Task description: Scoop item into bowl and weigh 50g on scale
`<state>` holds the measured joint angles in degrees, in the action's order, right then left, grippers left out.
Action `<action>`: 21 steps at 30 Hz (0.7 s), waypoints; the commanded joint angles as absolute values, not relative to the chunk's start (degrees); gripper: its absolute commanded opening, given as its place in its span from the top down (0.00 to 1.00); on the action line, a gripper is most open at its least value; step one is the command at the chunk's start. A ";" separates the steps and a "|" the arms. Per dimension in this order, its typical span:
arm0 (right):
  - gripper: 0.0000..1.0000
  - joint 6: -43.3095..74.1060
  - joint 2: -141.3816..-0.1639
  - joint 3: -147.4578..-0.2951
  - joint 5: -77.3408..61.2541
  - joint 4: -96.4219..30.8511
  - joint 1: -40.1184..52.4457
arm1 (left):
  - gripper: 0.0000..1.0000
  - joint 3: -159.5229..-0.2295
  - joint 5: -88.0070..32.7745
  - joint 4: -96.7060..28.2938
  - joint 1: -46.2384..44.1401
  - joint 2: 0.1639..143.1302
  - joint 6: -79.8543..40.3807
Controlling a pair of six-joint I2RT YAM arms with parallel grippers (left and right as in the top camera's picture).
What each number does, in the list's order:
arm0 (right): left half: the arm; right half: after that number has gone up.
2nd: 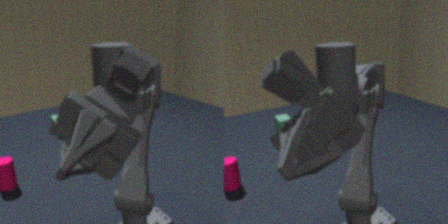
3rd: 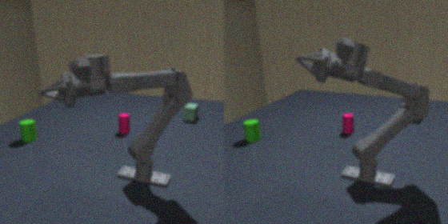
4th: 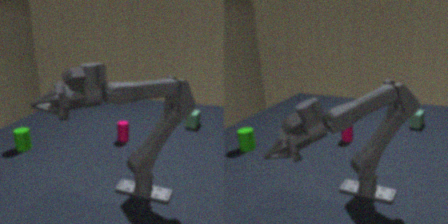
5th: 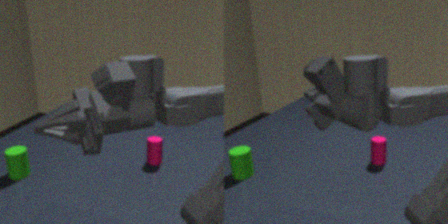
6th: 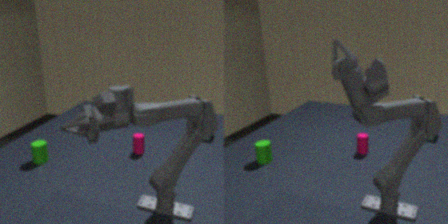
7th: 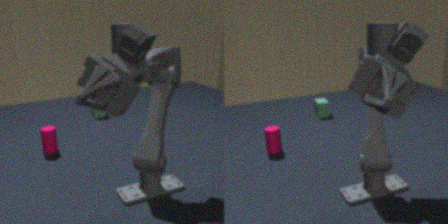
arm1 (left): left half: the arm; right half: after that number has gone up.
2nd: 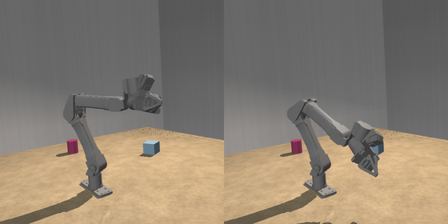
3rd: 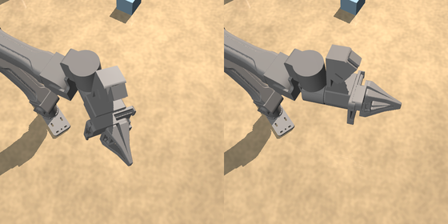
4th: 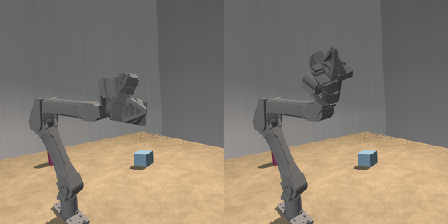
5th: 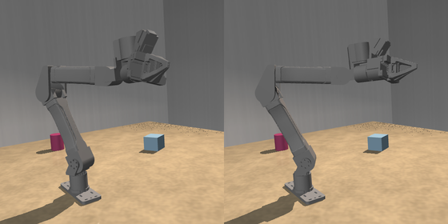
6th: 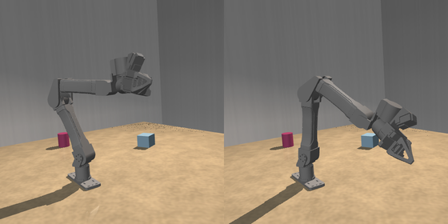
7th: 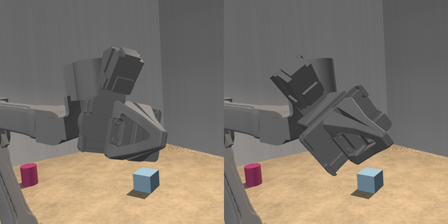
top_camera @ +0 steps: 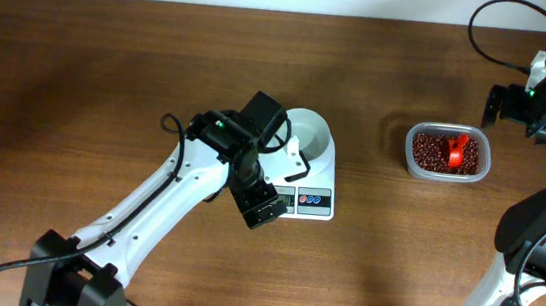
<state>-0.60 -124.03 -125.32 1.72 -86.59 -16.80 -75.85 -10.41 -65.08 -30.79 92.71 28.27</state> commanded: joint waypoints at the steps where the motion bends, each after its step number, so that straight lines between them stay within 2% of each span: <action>1: 0.01 -0.64 -124.14 -126.21 2.20 -86.56 -16.53 | 0.01 -75.46 -9.98 -64.97 -30.70 93.32 28.82; 21: 0.01 -0.67 -124.14 -126.21 2.22 -86.56 -16.53 | 0.01 -75.46 -6.13 -64.97 -30.48 93.32 28.82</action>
<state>-0.60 -124.03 -125.32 1.72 -86.59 -16.80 -75.83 -6.57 -65.08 -30.74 92.71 28.27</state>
